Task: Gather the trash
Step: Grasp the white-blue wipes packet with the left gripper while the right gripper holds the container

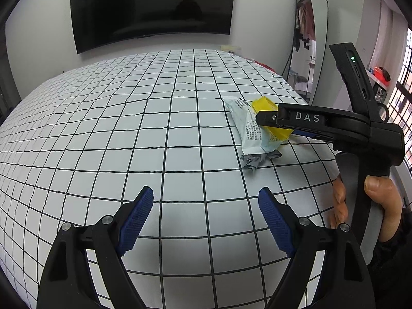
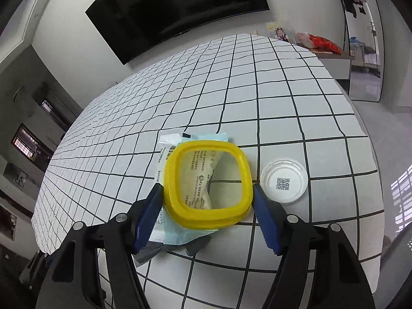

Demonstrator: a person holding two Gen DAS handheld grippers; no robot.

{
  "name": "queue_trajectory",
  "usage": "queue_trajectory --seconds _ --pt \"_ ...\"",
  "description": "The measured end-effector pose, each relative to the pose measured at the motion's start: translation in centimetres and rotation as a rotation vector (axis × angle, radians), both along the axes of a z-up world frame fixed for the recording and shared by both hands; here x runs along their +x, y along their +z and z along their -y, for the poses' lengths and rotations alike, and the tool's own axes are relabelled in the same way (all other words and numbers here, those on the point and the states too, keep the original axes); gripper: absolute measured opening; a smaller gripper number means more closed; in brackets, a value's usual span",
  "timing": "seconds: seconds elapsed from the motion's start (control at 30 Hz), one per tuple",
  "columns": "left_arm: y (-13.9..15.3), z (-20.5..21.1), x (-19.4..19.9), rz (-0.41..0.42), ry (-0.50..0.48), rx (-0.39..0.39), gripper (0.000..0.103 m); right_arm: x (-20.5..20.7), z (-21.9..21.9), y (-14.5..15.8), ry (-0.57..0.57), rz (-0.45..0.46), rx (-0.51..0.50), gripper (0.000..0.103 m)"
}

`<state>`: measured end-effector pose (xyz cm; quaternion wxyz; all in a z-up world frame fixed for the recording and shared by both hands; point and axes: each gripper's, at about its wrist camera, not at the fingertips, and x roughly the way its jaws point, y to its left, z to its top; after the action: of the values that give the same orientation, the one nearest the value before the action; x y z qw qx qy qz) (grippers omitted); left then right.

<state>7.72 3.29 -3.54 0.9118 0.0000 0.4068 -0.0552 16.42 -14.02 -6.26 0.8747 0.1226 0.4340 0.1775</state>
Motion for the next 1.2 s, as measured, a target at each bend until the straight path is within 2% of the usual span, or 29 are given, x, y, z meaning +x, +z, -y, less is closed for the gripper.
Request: queue_trajectory --seconds 0.23,0.6,0.9,1.03,1.2 --pt "0.0 0.0 0.4 -0.002 0.010 0.007 0.082 -3.0 0.5 1.3 -0.014 0.056 0.004 0.067" --pt "1.3 1.2 1.3 0.035 0.006 0.036 0.082 -7.6 3.7 2.9 -0.072 0.111 -0.007 0.067" --pt "1.2 3.5 2.3 0.038 -0.034 0.055 0.082 -10.9 7.2 2.7 -0.146 0.118 -0.025 0.067" --pt "0.9 4.3 3.6 -0.003 -0.063 0.024 0.082 -12.0 8.6 2.0 -0.178 0.106 -0.028 0.067" --pt "1.0 5.6 4.7 -0.002 -0.071 0.042 0.082 -13.2 9.7 0.8 -0.197 0.080 -0.029 0.067"
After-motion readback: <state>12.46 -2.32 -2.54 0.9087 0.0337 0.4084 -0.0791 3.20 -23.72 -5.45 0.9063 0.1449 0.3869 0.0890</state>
